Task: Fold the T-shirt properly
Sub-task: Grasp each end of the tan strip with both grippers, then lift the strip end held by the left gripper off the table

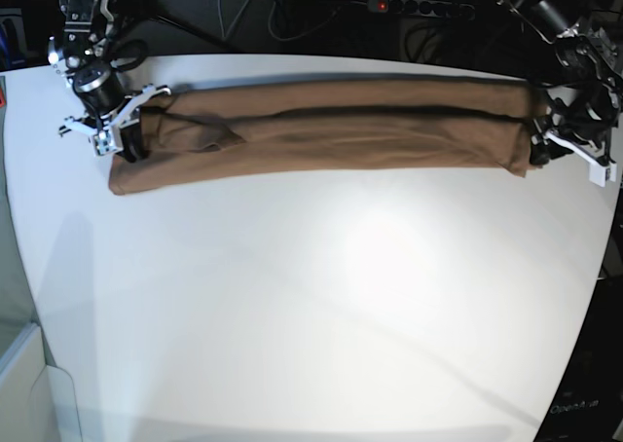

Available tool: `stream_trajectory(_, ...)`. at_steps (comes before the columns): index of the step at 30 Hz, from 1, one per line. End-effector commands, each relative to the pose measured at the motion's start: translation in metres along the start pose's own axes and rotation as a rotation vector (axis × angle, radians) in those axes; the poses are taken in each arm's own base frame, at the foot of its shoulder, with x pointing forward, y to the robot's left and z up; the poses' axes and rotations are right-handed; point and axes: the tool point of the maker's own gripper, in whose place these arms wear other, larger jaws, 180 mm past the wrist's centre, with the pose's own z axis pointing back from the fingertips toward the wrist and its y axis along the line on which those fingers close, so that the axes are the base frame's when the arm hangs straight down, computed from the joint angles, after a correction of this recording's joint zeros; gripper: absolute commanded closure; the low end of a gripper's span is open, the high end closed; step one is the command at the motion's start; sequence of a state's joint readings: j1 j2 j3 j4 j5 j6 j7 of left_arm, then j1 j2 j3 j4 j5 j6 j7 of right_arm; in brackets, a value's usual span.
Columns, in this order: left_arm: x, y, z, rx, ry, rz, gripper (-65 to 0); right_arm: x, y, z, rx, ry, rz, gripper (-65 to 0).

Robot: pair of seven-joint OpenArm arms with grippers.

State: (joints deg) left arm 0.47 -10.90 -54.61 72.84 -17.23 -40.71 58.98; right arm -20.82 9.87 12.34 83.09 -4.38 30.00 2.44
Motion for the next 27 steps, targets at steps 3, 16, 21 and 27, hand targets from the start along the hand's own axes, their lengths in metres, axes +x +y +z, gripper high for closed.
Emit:
stream_trajectory(3, -0.060, 0.008, 0.000, 0.045, 0.228, 0.003, -39.1, 0.006, -0.004, 0.001, 0.001, -0.014, 0.017, -8.0)
stream_trajectory(16, -0.068, 0.035, 0.020, 0.104, 0.347, -0.025, -19.4, 0.011, -0.006, -0.002, -0.003, -0.028, 0.018, -8.0)
stream_trajectory(21, -0.071, 0.021, 0.011, 0.079, 0.385, -0.092, -19.4, 0.011, -0.006, -0.002, -0.003, -0.028, 0.018, -8.0)
stream_trajectory(27, -0.076, 0.004, 0.002, 0.042, 0.415, -0.132, -29.7, 0.012, -0.006, -0.003, -0.003, -0.029, 0.018, -8.0)
